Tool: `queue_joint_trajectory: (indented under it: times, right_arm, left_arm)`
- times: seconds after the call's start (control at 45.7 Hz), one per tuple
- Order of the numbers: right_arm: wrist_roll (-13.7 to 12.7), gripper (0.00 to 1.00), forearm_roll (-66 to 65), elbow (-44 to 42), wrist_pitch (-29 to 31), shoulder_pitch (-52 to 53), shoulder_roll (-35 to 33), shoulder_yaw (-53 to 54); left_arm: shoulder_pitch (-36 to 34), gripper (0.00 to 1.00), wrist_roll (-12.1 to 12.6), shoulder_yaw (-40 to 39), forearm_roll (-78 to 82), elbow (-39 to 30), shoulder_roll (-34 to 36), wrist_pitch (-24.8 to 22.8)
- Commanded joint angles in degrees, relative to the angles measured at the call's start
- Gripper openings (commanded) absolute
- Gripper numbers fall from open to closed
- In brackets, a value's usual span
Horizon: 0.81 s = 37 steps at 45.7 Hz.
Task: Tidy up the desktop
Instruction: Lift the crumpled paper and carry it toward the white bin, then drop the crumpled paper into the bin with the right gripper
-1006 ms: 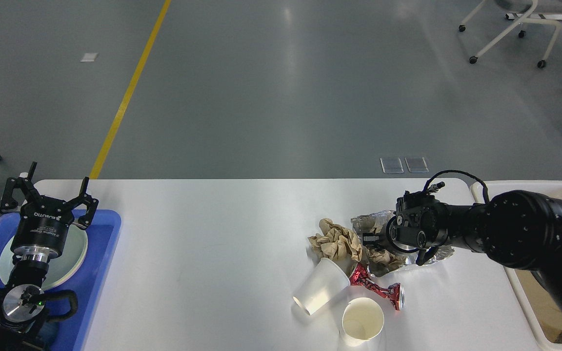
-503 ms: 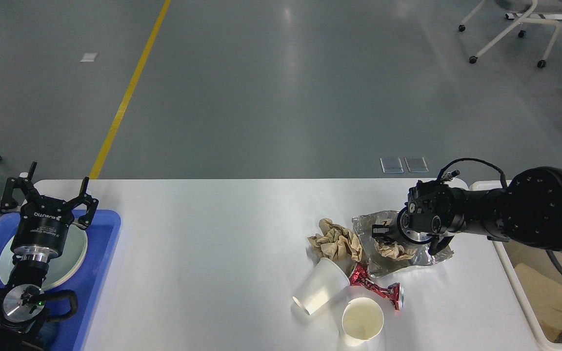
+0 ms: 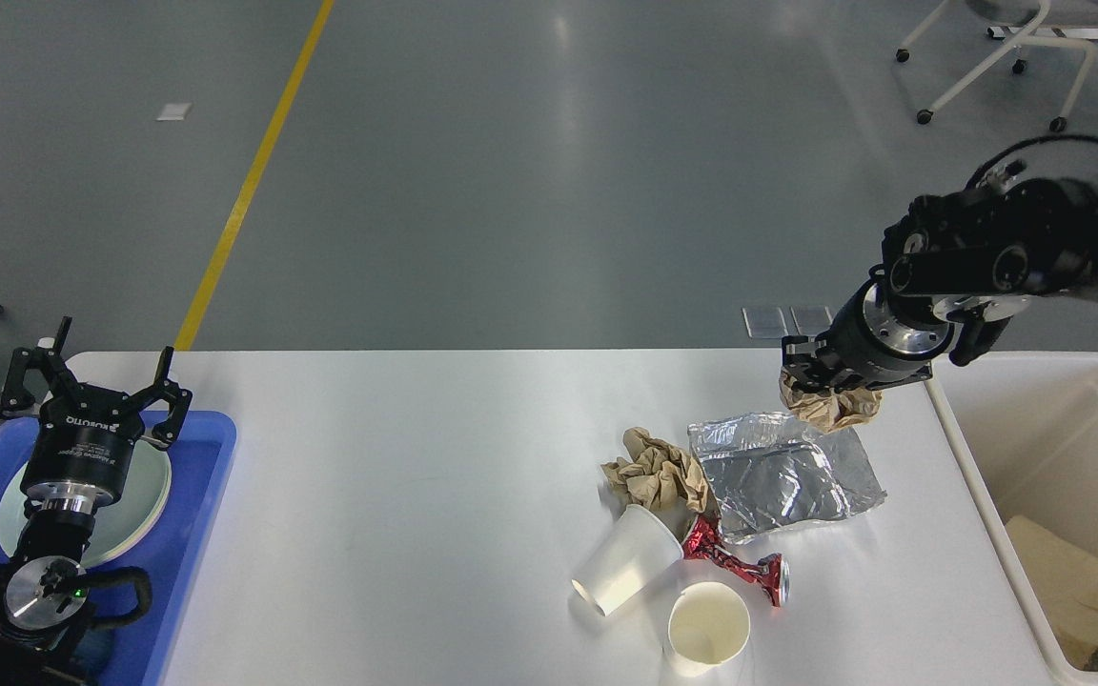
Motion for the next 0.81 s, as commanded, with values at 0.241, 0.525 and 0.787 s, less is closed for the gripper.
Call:
queue_joint_trajectory:
  times: [0.241, 0.525, 0.787]
  right_arm:
    - [0.29, 0.00, 4.63, 16.83, 8.09, 25.83, 0.13, -5.74]
    - [0.20, 0.00, 4.71, 20.19, 7.30, 28.48, -0.92, -7.41]
    - [0.20, 0.00, 3.49, 15.98, 6.86, 22.33, -9.43, -12.50]
  left_arm:
    - [0.00, 0.97, 0.00, 0.00, 0.01, 0.00, 0.00, 0.00]
    - [0.00, 0.97, 0.00, 0.00, 0.01, 0.00, 0.00, 0.00]
    - [0.00, 0.97, 0.00, 0.00, 0.01, 0.00, 0.00, 0.00]
